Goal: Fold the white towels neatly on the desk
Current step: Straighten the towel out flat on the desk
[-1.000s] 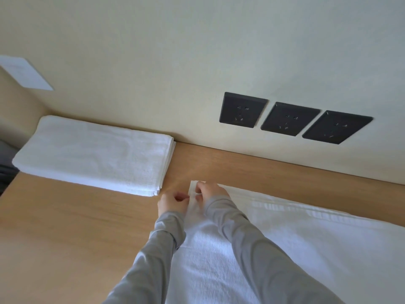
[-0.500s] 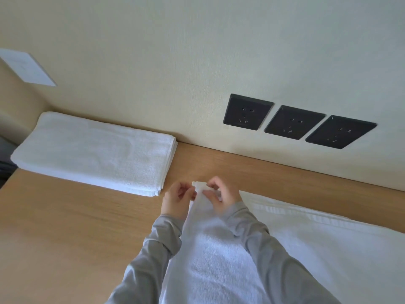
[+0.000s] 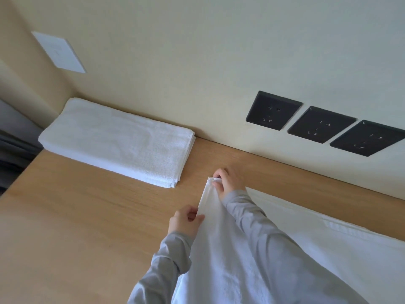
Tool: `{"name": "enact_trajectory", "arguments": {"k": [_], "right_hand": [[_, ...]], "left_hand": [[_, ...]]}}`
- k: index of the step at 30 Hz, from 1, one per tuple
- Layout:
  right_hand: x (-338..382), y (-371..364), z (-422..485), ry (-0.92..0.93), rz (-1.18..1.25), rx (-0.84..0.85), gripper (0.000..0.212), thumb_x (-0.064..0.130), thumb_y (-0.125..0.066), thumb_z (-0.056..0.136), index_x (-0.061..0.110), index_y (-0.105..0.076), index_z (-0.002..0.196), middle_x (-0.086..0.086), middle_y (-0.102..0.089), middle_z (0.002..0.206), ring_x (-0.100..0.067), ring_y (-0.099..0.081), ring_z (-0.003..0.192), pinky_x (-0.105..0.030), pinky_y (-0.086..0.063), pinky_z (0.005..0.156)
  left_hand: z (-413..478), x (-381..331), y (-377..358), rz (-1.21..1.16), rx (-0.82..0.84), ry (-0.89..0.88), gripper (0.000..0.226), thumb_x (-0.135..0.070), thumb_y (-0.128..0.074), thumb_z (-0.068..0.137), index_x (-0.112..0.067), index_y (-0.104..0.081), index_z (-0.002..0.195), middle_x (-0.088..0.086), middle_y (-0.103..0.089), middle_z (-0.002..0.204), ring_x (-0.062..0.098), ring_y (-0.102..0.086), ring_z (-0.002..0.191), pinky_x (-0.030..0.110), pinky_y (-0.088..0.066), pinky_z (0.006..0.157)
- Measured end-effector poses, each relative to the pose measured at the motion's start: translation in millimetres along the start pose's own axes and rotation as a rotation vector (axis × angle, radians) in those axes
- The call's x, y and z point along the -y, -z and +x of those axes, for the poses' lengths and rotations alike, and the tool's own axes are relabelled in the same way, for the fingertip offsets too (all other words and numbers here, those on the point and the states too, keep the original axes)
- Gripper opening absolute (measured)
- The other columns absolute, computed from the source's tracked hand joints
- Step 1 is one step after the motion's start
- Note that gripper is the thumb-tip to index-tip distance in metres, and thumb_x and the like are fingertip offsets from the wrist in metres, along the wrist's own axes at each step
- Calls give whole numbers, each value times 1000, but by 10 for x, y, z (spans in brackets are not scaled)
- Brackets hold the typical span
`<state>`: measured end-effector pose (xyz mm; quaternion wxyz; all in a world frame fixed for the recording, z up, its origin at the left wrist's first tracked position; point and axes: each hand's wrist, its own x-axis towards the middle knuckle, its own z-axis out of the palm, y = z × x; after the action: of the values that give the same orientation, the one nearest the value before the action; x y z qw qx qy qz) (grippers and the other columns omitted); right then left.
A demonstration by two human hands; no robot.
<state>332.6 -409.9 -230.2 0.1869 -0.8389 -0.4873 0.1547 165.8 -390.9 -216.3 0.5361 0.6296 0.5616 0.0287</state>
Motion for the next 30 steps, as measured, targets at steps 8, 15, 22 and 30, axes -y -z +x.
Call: {"name": "enact_trajectory", "arguments": {"k": [8,15,22,30], "right_hand": [[76,54,88,-69,83,150,38,28,-72,78,11,-55,107,-4,-56,112,-22,-50,107,-39,-38,96],[102,5,15,-75,97,63,27,24,-73,78,9,-58,96,-4,-57,107,-20,-48,105,-36,-40,91],[135,44,38,-119,132,52,9,11,-67,80,12,-57,79,-10,-62,98,-26,-54,96,-31,-39,83],[181,41,145,-99,15,111,15,8,-60,84,16,-50,75,-11,-61,102,-27,-54,98,-32,-43,84]], "left_hand": [[-31,-37,-59,3,-67,-5,10,-20,-64,84,-19,-65,94,-9,-61,75,11,-55,75,19,-38,70],[-126,14,-146,-43,-173,-21,24,-22,-68,80,-32,-48,72,-15,-59,67,-3,-52,62,6,-35,51],[-130,53,-102,-49,-124,-36,10,-24,-67,82,-18,-65,90,-14,-61,73,8,-58,75,14,-40,66],[-148,85,-73,-151,-129,26,13,-20,-71,77,-20,-68,90,-13,-65,76,10,-62,79,17,-45,73]]}}
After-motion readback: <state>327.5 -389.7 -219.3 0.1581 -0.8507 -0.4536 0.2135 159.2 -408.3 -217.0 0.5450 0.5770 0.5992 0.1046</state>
